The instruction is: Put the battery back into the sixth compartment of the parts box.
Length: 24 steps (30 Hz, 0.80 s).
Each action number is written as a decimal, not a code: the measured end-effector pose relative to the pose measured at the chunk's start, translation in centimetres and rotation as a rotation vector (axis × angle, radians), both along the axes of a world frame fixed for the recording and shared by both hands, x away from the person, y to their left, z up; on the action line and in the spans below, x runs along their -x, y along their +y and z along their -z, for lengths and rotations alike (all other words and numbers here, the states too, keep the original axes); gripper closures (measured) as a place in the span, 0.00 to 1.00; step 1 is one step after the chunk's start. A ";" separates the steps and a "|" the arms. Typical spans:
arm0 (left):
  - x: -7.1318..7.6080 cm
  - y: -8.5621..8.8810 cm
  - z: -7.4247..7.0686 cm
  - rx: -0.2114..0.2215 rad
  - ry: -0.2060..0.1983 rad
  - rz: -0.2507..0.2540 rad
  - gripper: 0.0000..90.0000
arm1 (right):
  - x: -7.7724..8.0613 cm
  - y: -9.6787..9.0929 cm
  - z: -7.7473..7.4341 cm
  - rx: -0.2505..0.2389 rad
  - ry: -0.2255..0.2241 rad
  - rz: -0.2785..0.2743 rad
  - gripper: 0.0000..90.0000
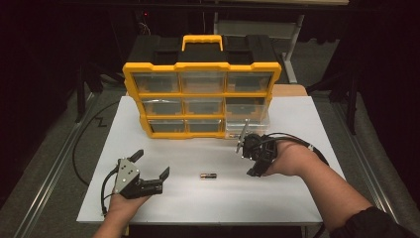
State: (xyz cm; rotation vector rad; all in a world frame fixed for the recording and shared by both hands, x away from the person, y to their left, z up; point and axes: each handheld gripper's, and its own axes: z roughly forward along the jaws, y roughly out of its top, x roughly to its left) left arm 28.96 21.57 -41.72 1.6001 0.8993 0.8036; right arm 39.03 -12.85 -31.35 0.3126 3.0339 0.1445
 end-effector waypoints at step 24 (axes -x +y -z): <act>0.0 0.0 0.0 0.001 -0.001 0.002 0.00 | 0.5 0.9 5.8 0.014 0.039 -0.002 0.19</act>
